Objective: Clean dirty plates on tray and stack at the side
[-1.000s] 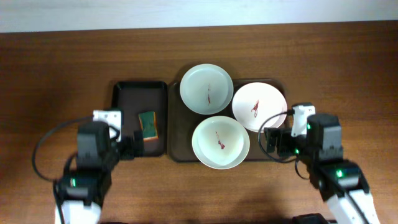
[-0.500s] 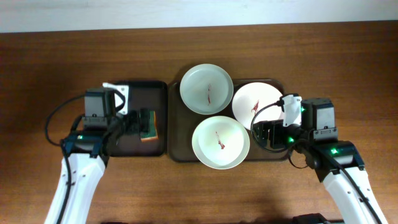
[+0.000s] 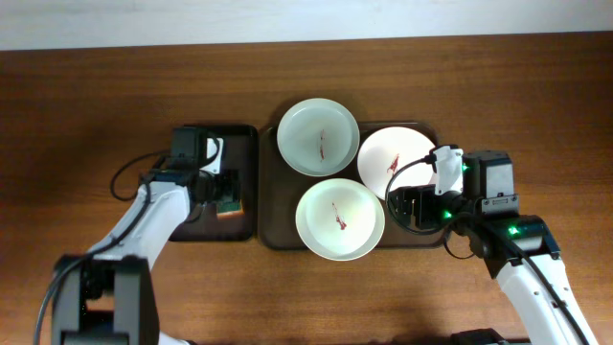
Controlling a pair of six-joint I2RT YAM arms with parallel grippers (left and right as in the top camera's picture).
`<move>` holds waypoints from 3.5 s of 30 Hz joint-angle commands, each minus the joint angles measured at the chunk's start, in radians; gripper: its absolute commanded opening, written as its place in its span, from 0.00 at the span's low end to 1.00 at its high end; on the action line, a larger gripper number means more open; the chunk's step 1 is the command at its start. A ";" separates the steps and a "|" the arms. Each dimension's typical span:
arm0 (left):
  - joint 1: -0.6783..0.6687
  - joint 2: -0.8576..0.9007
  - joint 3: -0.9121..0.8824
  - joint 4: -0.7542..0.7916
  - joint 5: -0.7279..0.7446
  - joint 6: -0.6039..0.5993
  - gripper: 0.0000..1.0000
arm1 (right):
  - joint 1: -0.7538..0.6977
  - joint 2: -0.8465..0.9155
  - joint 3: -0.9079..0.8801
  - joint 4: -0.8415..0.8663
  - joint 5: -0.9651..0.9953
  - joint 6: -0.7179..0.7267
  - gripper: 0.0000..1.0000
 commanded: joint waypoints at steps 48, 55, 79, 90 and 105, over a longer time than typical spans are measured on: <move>-0.043 -0.433 0.076 -0.004 0.009 0.002 0.00 | 0.009 0.586 0.020 0.105 -0.226 0.005 0.32; -0.043 -0.480 0.076 0.002 -0.003 0.002 0.00 | 0.010 0.586 0.020 0.102 -0.233 0.005 0.20; -0.043 -0.393 0.071 -0.051 -0.018 0.002 0.00 | 0.010 0.586 0.020 0.104 -0.234 0.005 0.04; -0.043 -0.108 0.071 -0.172 -0.016 0.002 0.00 | 0.010 0.586 0.020 0.105 -0.233 0.006 0.04; -0.048 -0.073 0.074 -0.136 0.557 0.002 0.00 | 0.010 0.586 0.023 0.125 -0.221 0.071 0.04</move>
